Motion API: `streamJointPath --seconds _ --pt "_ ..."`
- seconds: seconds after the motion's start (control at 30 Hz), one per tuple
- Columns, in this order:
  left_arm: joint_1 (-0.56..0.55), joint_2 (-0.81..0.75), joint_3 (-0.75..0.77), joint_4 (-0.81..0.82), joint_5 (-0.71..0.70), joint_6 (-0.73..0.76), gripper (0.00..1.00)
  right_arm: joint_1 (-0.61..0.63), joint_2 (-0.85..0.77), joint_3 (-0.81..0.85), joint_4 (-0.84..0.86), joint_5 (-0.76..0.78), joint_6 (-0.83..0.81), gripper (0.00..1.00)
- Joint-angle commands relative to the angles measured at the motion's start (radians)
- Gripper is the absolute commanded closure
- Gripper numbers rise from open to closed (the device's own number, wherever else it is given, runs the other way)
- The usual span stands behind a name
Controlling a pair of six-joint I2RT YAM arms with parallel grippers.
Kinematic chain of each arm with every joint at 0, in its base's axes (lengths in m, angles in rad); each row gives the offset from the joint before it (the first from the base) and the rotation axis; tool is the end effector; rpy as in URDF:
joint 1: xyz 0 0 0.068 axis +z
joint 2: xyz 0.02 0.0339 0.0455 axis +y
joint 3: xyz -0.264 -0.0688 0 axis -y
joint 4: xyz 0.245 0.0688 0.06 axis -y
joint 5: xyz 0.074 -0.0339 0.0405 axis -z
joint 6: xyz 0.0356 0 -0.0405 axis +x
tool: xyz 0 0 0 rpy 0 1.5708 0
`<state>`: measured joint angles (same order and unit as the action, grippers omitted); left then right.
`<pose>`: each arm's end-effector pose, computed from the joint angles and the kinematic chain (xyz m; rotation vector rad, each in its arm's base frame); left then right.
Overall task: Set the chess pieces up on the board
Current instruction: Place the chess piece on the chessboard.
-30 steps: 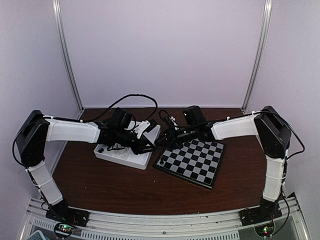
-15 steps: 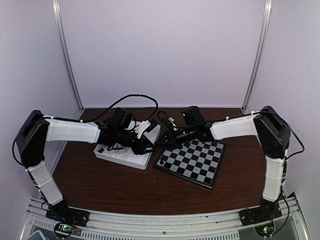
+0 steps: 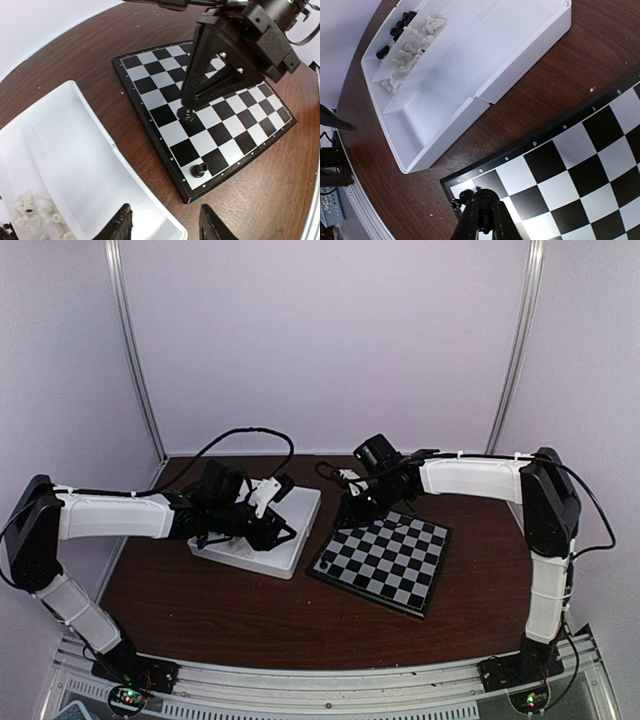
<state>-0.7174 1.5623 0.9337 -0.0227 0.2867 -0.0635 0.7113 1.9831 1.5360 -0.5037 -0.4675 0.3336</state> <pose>0.2475 -0.2293 0.2164 0.8902 2.1156 -0.7370 0.3184 0.2955 0.2175 -0.7002 2.5804 0.9762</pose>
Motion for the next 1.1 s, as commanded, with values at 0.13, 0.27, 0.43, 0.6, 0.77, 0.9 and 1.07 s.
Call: streamJointPath --seconds 0.13,0.27,0.43,0.6,0.77,0.9,1.07 --pt "-0.001 -0.102 -0.013 -0.042 -0.325 -0.073 0.54 0.050 0.036 0.101 -0.199 0.232 -0.148 0.94" --pt "0.011 -0.130 -0.018 -0.068 -0.420 -0.106 0.54 0.080 0.072 0.148 -0.241 0.291 -0.178 0.94" --pt "0.047 -0.137 -0.006 -0.124 -0.505 -0.171 0.54 0.101 0.109 0.196 -0.264 0.326 -0.197 0.94" --pt "0.084 -0.161 -0.025 -0.131 -0.498 -0.197 0.54 0.115 0.146 0.237 -0.277 0.344 -0.210 0.94" --pt "0.100 -0.182 -0.038 -0.131 -0.496 -0.202 0.54 0.124 0.176 0.264 -0.289 0.367 -0.219 0.93" --pt "0.105 -0.187 -0.043 -0.129 -0.494 -0.201 0.54 0.129 0.198 0.282 -0.292 0.385 -0.222 0.94" --pt "0.111 -0.191 -0.051 -0.119 -0.490 -0.201 0.54 0.129 0.220 0.295 -0.290 0.388 -0.223 0.93"
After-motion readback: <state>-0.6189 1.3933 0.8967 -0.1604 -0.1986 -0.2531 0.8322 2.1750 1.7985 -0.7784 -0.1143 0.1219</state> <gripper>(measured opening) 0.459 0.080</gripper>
